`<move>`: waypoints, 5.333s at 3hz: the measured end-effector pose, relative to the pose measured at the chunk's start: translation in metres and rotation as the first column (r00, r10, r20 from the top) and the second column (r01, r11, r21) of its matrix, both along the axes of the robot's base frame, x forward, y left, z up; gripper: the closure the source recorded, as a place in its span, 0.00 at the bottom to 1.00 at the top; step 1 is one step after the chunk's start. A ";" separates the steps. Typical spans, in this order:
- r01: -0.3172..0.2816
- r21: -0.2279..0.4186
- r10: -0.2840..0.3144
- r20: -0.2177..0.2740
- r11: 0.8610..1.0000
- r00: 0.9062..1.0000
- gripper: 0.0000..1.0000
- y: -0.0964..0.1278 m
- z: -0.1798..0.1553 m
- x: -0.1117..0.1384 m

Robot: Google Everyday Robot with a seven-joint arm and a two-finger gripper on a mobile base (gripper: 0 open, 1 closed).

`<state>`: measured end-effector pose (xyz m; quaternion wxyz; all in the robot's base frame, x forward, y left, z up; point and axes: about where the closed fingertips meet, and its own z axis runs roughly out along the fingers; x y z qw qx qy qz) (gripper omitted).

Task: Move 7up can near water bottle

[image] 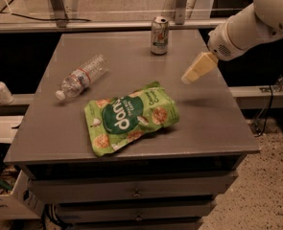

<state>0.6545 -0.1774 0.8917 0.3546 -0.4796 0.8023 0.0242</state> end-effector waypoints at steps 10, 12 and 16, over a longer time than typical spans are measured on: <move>0.035 0.474 -0.080 0.074 0.880 0.994 0.64 0.084 -0.033 0.198; 0.045 0.485 -0.045 -0.011 0.873 0.999 1.00 0.085 -0.043 0.175; -0.208 0.562 0.126 0.181 0.800 0.975 1.00 0.090 0.057 0.070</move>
Offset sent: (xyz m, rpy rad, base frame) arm 0.1251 0.0482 -0.0187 0.2356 -0.1001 -0.0765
